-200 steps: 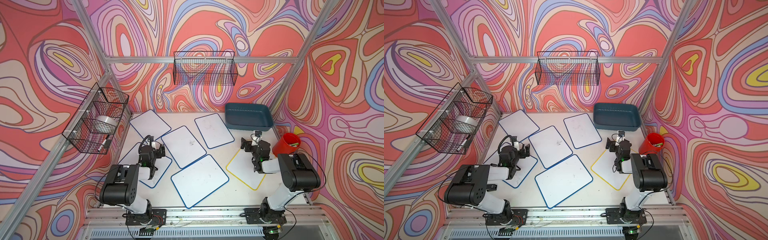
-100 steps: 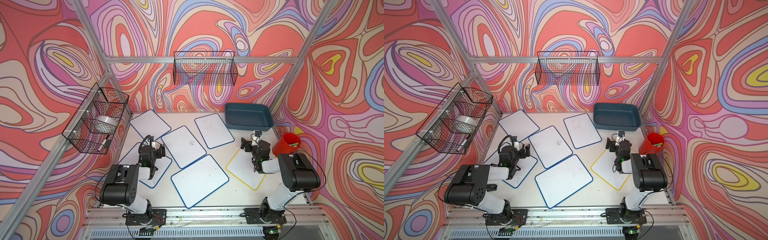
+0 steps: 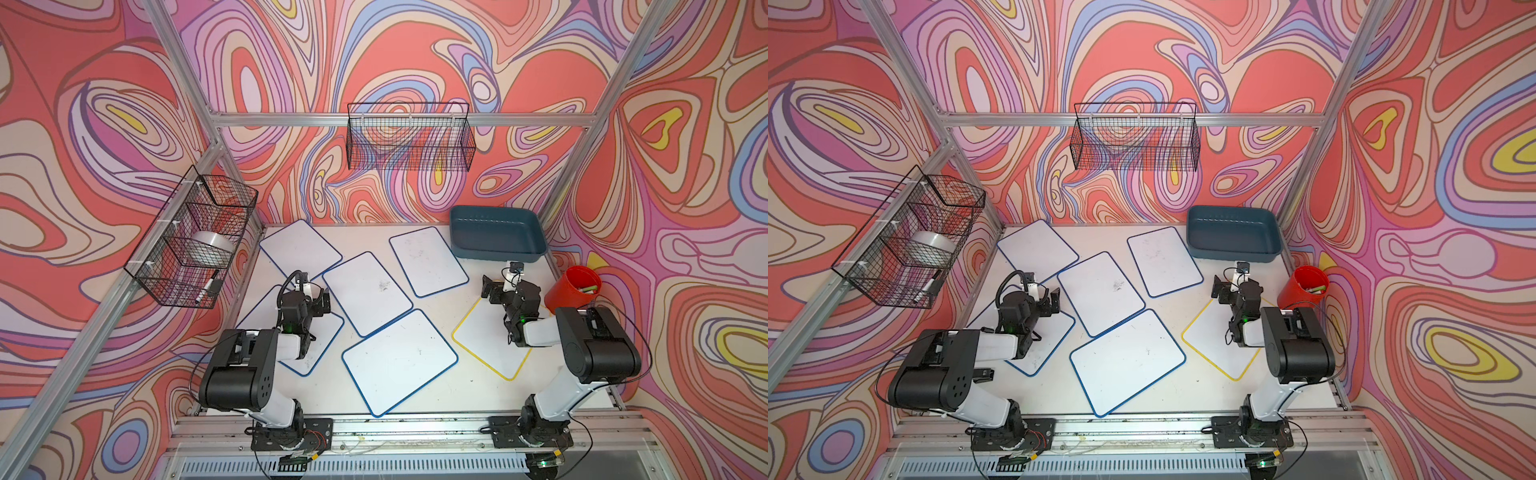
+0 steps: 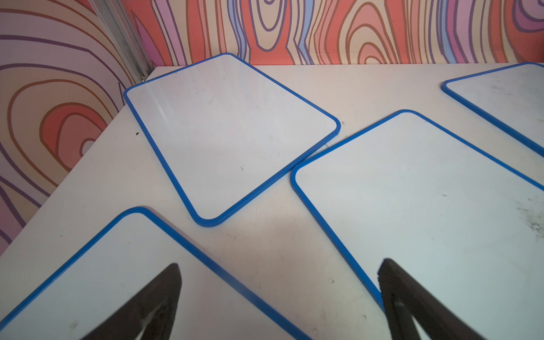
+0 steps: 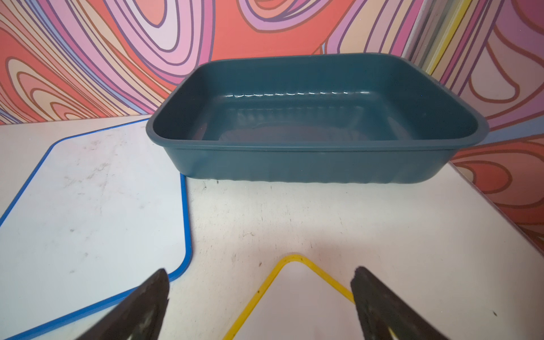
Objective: Put the whiteboard into the storage box
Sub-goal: Pick up the whiteboard at the center of the board.
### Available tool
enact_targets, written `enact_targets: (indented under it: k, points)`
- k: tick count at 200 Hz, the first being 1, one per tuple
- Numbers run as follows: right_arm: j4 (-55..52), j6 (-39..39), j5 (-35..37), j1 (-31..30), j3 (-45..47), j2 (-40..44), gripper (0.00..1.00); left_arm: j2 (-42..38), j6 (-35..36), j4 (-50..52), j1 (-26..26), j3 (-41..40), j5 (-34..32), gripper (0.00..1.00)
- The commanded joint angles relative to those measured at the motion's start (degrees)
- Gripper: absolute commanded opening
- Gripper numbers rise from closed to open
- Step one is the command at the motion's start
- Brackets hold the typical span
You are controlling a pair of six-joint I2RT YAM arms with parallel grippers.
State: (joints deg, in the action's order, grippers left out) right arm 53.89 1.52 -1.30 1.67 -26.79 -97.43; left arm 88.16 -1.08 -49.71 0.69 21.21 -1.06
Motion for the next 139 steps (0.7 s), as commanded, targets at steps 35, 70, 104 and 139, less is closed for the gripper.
enact_targets:
  k: [35,70,104,139]
  points:
    - [-9.3,0.35,1.73,-0.3,-0.72,10.21,0.98,-11.66,-2.1,9.79,-0.34,0.32,-3.14,1.0]
    - [-28.08,8.51,-0.53,-0.33,-6.88,16.93,0.99,-19.18,-6.97,16.84,-0.34,0.31,-6.15,1.0]
    - [-53.55,21.85,-6.34,-0.31,-19.88,12.33,0.99,-26.07,-21.92,33.85,-0.34,3.59,-11.73,1.0]
    - [-56.99,25.78,-18.7,-0.5,-21.94,7.86,0.98,-27.31,-25.86,51.44,-0.42,11.66,-2.61,1.0]
